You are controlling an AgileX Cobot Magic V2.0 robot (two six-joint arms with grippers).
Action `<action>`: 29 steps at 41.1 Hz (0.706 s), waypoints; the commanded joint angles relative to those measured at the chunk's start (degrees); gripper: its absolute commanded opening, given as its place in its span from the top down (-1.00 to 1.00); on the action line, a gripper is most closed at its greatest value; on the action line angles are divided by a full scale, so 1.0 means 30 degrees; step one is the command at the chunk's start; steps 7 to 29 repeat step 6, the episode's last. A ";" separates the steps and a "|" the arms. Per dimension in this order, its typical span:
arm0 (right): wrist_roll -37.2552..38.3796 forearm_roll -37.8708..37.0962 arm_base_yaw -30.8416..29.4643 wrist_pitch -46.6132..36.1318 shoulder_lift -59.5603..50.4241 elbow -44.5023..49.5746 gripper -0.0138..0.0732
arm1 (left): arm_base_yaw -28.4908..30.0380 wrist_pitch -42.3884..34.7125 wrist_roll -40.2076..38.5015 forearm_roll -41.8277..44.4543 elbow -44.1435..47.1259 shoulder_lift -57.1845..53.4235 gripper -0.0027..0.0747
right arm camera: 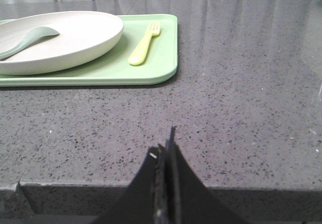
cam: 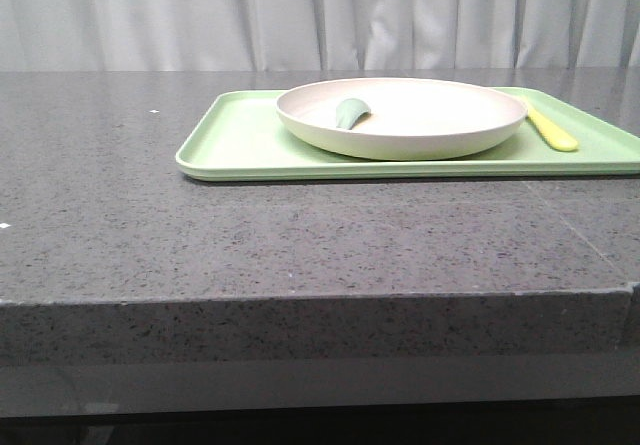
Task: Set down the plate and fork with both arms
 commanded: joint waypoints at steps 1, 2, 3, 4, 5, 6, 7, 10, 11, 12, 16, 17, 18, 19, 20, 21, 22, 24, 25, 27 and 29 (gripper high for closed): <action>-0.0166 -0.0036 -0.0094 -0.1763 -0.0322 -0.0073 0.83 | -0.0007 -0.1587 -0.0041 -0.0136 0.0028 -0.0397 0.98; -0.0166 -0.0036 -0.0094 -0.1763 -0.0322 -0.0073 0.83 | -0.0007 -0.1587 -0.0041 -0.0136 0.0028 -0.0397 0.98; -0.0166 -0.0036 -0.0094 -0.1763 -0.0322 -0.0073 0.83 | -0.0007 -0.1587 -0.0041 -0.0136 0.0028 -0.0397 0.98; -0.0166 -0.0036 -0.0094 -0.1763 -0.0322 -0.0073 0.83 | -0.0007 -0.1587 -0.0041 -0.0136 0.0028 -0.0397 0.98; -0.0166 -0.0036 -0.0094 -0.1763 -0.0322 -0.0073 0.83 | -0.0007 -0.1587 -0.0041 -0.0136 0.0028 -0.0397 0.98; -0.0166 -0.0036 -0.0094 -0.1763 -0.0322 -0.0073 0.83 | -0.0007 -0.1587 -0.0041 -0.0136 0.0028 -0.0397 0.98; -0.0166 -0.0036 -0.0094 -0.1763 -0.0322 -0.0073 0.83 | -0.0007 -0.1587 -0.0041 -0.0136 0.0028 -0.0397 0.98; -0.0166 -0.0036 -0.0094 -0.1763 -0.0322 -0.0073 0.83 | -0.0007 -0.1587 -0.0041 -0.0136 0.0028 -0.0397 0.98; -0.0166 -0.0036 -0.0094 -0.1763 -0.0322 -0.0073 0.83 | -0.0007 -0.1587 -0.0041 -0.0136 0.0028 -0.0397 0.98; -0.0166 -0.0036 -0.0094 -0.1763 -0.0322 -0.0073 0.83 | -0.0007 -0.1587 -0.0041 -0.0136 0.0028 -0.0397 0.98; -0.0166 -0.0036 -0.0094 -0.1763 -0.0322 -0.0073 0.83 | -0.0007 -0.1587 -0.0041 -0.0136 0.0028 -0.0397 0.98; -0.0166 -0.0036 -0.0094 -0.1763 -0.0322 -0.0073 0.83 | -0.0007 -0.1587 -0.0041 -0.0136 0.0028 -0.0397 0.98; -0.0166 -0.0036 -0.0094 -0.1763 -0.0322 -0.0073 0.83 | -0.0007 -0.1587 -0.0041 -0.0136 0.0028 -0.0397 0.98; -0.0166 -0.0036 -0.0094 -0.1763 -0.0322 -0.0073 0.83 | -0.0007 -0.1587 -0.0041 -0.0136 0.0028 -0.0397 0.98; -0.0166 -0.0036 -0.0094 -0.1763 -0.0322 -0.0073 0.83 | -0.0007 -0.1587 -0.0041 -0.0136 0.0028 -0.0397 0.98; -0.0166 -0.0036 -0.0094 -0.1763 -0.0322 -0.0073 0.83 | -0.0007 -0.1587 -0.0041 -0.0136 0.0028 -0.0397 0.98; -0.0166 -0.0036 -0.0094 -0.1763 -0.0322 -0.0073 0.83 | -0.0007 -0.1587 -0.0041 -0.0136 0.0028 -0.0397 0.98; -0.0166 -0.0036 -0.0094 -0.1763 -0.0322 -0.0073 0.83 | -0.0007 -0.1587 -0.0041 -0.0136 0.0028 -0.0397 0.98; -0.0166 -0.0036 -0.0094 -0.1763 -0.0322 -0.0073 0.83 | -0.0007 -0.1587 -0.0041 -0.0136 0.0028 -0.0397 0.98; -0.0166 -0.0036 -0.0094 -0.1763 -0.0322 -0.0073 0.83 | -0.0007 -0.1587 -0.0041 -0.0136 0.0028 -0.0397 0.98; -0.0166 -0.0036 -0.0094 -0.1763 -0.0322 -0.0073 0.83 | -0.0007 -0.1587 -0.0041 -0.0136 0.0028 -0.0397 0.98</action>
